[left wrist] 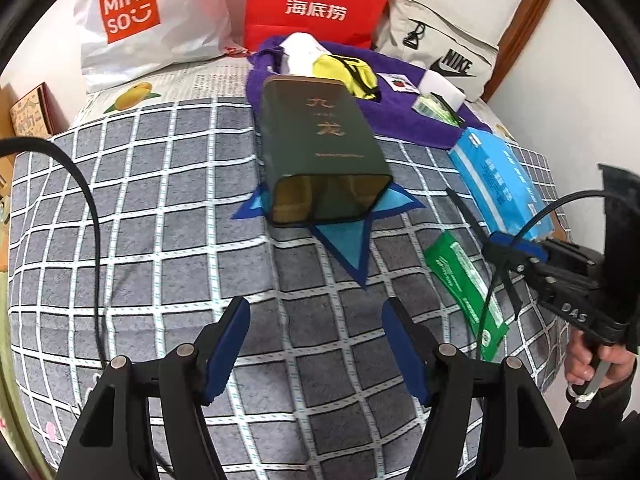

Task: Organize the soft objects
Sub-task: 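Lift the second strap piece with the right tool, then grasp and lift the green tea packet with the left tool while the right tool holds the strap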

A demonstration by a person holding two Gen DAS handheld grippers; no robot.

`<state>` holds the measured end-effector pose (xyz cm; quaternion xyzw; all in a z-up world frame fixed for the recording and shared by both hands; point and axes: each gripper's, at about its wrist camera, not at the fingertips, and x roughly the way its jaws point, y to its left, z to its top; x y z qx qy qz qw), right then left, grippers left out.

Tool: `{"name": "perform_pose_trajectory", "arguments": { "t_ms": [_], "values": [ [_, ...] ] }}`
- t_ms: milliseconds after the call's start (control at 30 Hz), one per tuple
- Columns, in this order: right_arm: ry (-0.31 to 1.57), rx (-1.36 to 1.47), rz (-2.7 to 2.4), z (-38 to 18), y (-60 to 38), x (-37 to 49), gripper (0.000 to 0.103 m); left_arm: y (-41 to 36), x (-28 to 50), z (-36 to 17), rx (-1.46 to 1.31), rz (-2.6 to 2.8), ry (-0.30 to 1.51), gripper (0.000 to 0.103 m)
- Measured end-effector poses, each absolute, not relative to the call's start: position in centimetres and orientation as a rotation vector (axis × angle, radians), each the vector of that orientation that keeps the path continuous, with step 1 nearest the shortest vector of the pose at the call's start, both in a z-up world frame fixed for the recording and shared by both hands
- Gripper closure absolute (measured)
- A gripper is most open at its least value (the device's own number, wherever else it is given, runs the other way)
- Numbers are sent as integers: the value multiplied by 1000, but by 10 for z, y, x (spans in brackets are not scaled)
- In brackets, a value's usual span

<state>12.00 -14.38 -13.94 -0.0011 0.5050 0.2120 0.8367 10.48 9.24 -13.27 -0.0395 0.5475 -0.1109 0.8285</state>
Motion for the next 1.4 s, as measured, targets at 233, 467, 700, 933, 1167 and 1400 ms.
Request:
{"name": "perform_pose_trajectory", "arguments": {
  "t_ms": [233,467,700,933,1167,1400],
  "values": [
    [1041,10,400,-123,-168,98,83,56,99,-134,-61,-304,1177,36],
    [988,22,336,-100,-211,72,83,11,93,-136,-49,-376,1206,36],
    [946,39,249,-86,-264,58,83,-34,93,-151,-41,-337,1254,36],
    [938,75,181,-87,-305,55,82,-57,101,-167,-83,-213,1302,28],
    [932,118,155,-91,-328,52,82,-96,103,-177,62,-119,1288,20],
    [928,126,159,-93,-332,47,82,-97,91,-175,109,-121,1198,45]
  ]
}}
